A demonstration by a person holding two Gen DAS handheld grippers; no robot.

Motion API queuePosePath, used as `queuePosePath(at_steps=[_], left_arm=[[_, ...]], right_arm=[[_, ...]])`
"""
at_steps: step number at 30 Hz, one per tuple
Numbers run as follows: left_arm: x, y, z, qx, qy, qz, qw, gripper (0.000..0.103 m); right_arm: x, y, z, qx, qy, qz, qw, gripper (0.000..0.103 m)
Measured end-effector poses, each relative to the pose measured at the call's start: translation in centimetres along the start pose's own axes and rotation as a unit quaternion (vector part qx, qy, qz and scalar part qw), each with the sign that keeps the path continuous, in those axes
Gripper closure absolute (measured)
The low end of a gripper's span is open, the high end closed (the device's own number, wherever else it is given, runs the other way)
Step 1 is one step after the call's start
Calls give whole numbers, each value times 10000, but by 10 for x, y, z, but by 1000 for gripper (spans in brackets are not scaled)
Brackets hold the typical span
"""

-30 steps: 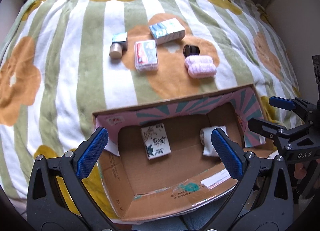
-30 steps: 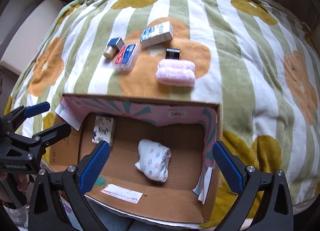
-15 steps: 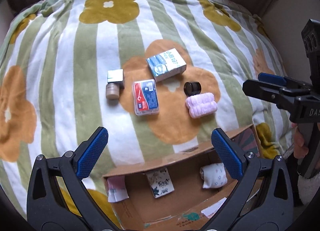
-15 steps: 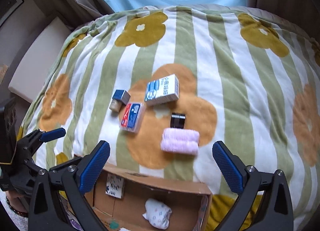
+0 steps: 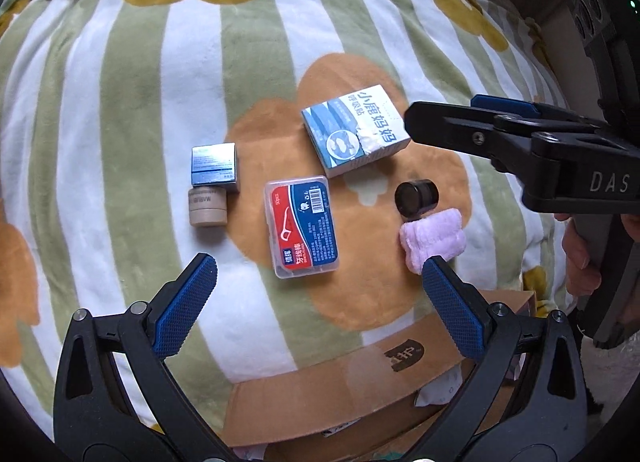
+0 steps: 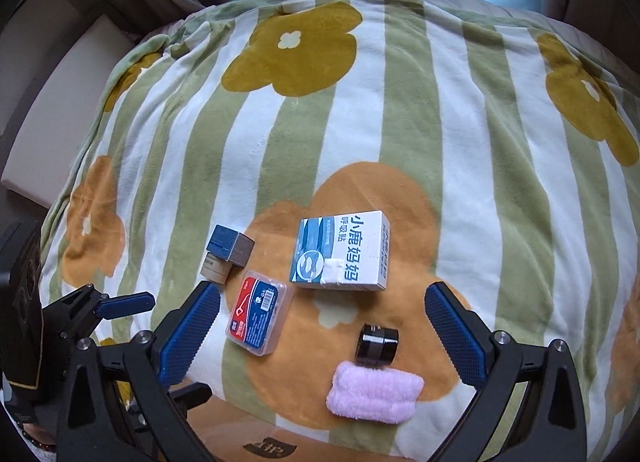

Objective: Organize objects
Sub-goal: 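Grasp the red-and-blue floss case with the left tool while the right tool grasps the blue-and-white box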

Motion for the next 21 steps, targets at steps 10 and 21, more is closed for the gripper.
queuePosePath(at_steps=[10,21], left_arm=[[12,18,52,531,-186,-349,9978,5],[15,18,90,826,-260,-511,9949,19]], right_arm=[[-6,18,77,730,-414,-144,9964,1],[-17,18,114,1126,-819,-335,9897,1]])
Point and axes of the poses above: each gripper's, at about its wrist camera, not at the fingertips, and z roughly the way its jaws point, x to its left, y to its top, the point moved 2 cm from there along z, roughly the way its jaws point, and after that the axes turned 6 degrees about y, right-handed, at the moved point
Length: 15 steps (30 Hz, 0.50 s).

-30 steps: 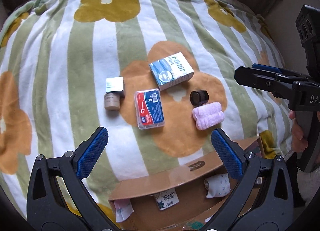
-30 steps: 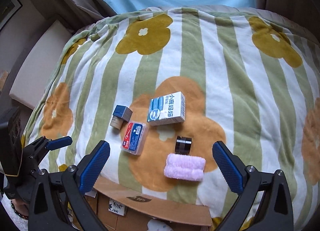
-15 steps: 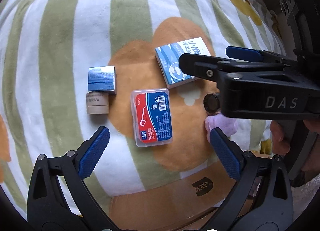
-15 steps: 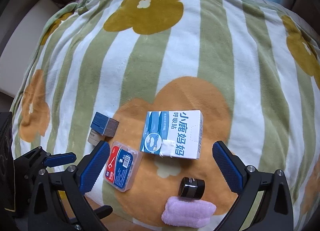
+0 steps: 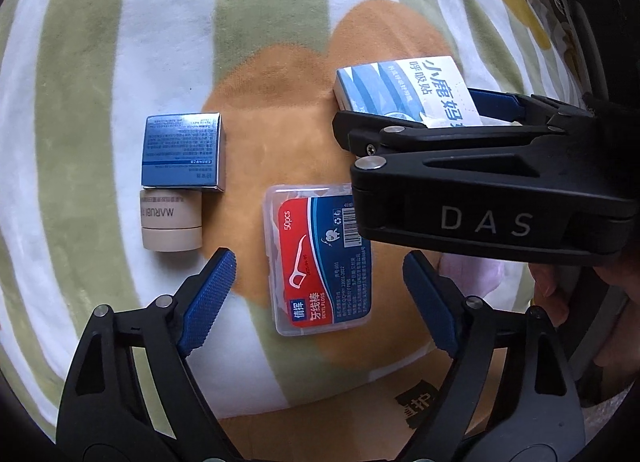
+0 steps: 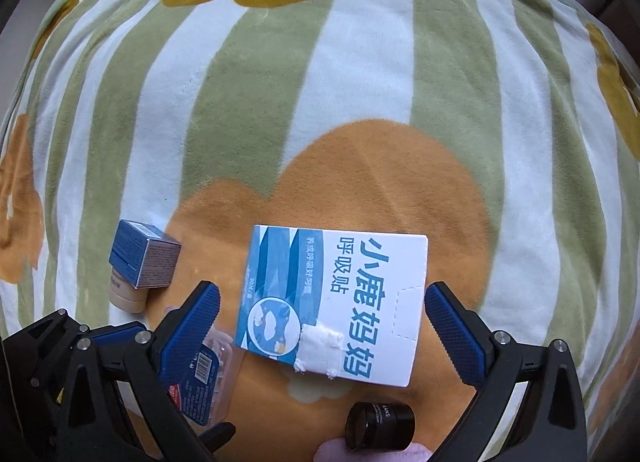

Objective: Organize objects
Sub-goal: 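Grasp the red-and-blue floss case with the left tool while the right tool grasps the blue-and-white box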

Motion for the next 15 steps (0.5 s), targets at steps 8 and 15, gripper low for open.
queuePosePath(at_steps=[8,15], left_arm=[[-2,-2,15,99,37,40,9999,42],[-5,-4,18,62,-47,83,9999,50]], right_arm=[[-2,-3,6,-8,-252,-206,9995,6],[-8,-8,6,-9,-403,-316,9987,11]])
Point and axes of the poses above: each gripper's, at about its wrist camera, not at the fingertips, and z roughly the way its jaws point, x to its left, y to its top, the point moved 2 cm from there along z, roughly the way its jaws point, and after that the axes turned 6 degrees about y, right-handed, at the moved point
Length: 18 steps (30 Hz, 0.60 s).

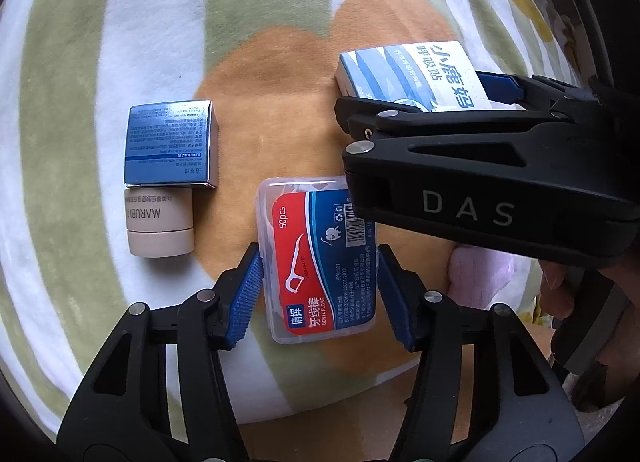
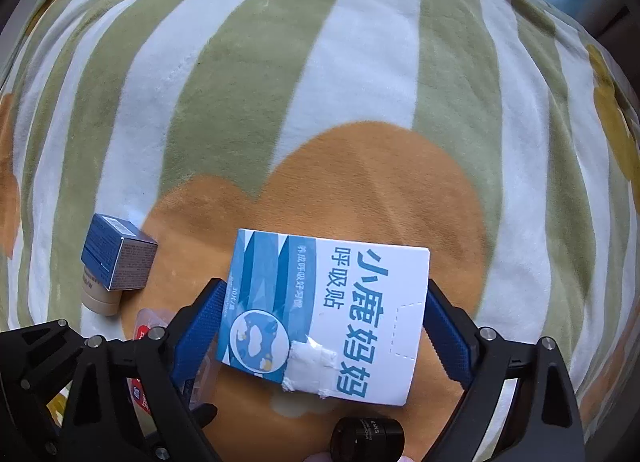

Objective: Organize objects
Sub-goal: 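Grasp the red-and-blue floss case with the left tool while the right tool grasps the blue-and-white box, then carry the floss case and blue-and-white box into the cardboard box and release both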

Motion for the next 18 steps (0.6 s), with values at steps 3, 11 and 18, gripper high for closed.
queuePosePath(at_steps=[3,11,18], left_arm=[[-1,-1,1,-26,-25,-22,10000,50],[-4,-3,-2,-124,-48,-23,9999,51],[-9,-7,-9,-260,-43,6,9997,51]], right_arm=[[-3,-3,-1,-17,-14,-5,10000,12],[-11,-12,-7,-90,5,52,9999,12],[-19,-20,-21,-214,-29,101,9997,12]])
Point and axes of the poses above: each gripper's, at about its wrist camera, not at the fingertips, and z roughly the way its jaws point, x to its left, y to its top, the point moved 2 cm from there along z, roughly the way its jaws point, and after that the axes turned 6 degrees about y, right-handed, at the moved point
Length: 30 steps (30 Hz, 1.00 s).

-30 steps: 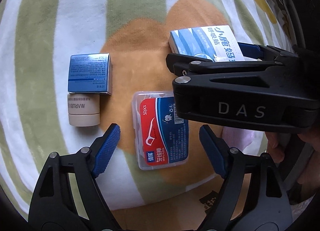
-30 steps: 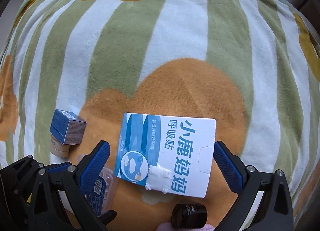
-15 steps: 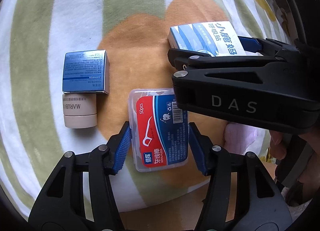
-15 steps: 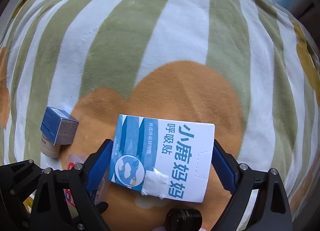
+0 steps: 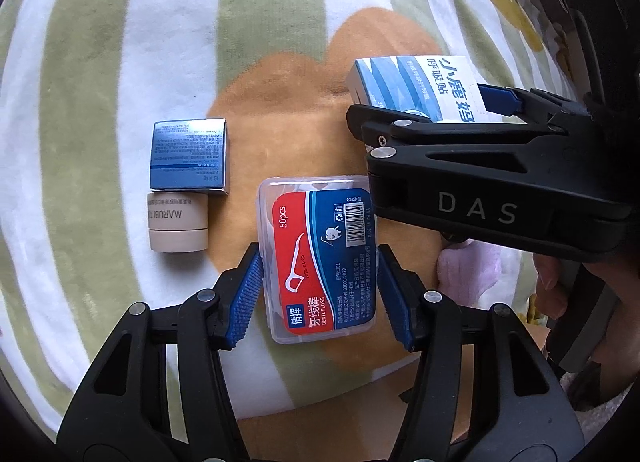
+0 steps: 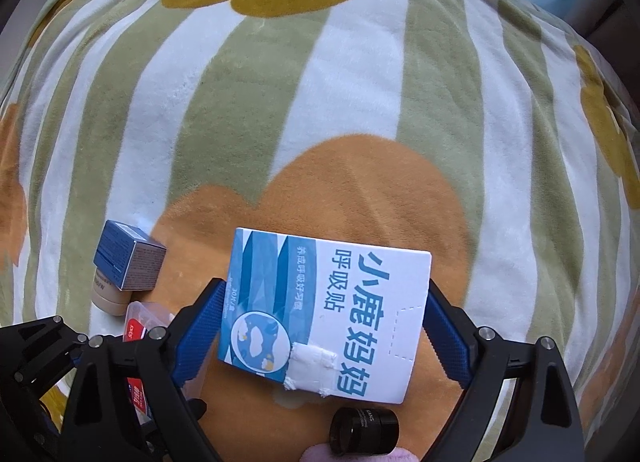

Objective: Organize objects
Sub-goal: 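Carry the floss case and blue-and-white box into the cardboard box and release both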

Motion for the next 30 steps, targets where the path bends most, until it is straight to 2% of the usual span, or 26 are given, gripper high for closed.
queuePosePath(at_steps=[11,15,17,20,21,30], left_arm=[[-15,7,-32,-235,21,115,9997,51],[-21,8,-51,-346,53,141,9993,51],[-18,1,-68,-428,76,178,9989,51],[-1,-21,-101,-552,111,241,9981,51],[9,-31,-114,-597,119,265,9978,51],[-4,-69,-165,-842,193,320,9957,51]], right_arm=[[-9,-14,-40,-324,-58,166,9993,12],[14,-10,-55,-444,-39,220,9988,12],[24,-9,-67,-505,-43,241,9984,12],[31,11,-80,-599,-42,270,9978,12],[33,9,-87,-638,-31,274,9976,12],[44,-20,-150,-899,100,389,9951,12]])
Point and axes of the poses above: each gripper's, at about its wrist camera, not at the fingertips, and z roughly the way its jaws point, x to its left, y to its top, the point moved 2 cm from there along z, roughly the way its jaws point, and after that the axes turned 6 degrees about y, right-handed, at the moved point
